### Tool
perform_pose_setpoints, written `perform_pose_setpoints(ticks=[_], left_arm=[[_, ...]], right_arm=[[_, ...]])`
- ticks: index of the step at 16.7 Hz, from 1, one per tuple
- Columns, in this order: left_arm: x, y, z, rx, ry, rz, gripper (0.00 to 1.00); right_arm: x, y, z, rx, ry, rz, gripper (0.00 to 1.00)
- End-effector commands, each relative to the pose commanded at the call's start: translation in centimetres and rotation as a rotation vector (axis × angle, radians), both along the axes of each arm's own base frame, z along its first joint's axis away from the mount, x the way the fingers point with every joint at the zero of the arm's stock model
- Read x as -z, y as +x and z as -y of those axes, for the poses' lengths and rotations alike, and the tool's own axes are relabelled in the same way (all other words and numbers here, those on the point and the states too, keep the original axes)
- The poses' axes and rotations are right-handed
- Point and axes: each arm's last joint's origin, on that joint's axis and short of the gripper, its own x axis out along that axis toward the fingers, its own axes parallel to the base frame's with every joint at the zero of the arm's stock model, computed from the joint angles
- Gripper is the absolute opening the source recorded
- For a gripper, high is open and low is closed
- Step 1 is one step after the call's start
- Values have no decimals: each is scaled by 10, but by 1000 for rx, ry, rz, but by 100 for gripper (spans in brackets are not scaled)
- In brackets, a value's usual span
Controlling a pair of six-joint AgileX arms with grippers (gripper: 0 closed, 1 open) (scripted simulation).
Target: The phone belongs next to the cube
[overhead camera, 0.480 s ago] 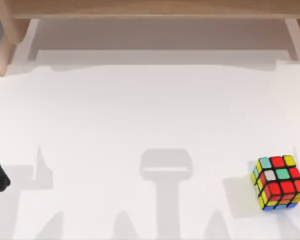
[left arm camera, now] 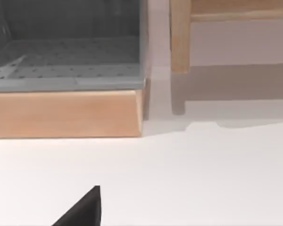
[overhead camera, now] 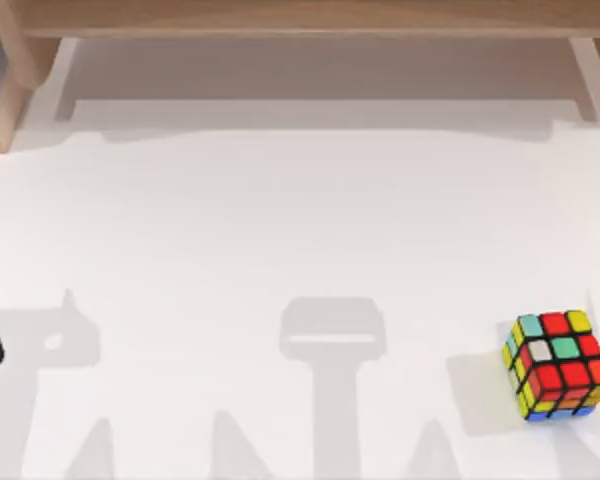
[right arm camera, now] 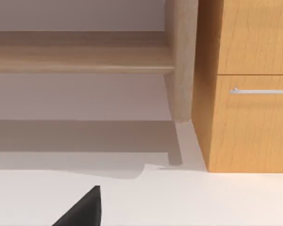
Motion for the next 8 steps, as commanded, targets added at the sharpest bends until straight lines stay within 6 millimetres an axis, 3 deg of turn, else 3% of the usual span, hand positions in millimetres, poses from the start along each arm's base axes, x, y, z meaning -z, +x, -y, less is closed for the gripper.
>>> perform_pose_setpoints(ticks=[4,8], left_arm=[[-15,28,-11,-35,39,-335,100],[-7,71,-29,-40,36,-767,100]], right_arm=[[0,0,0,0,0,0,100],[0,0,0,0,0,0,100]])
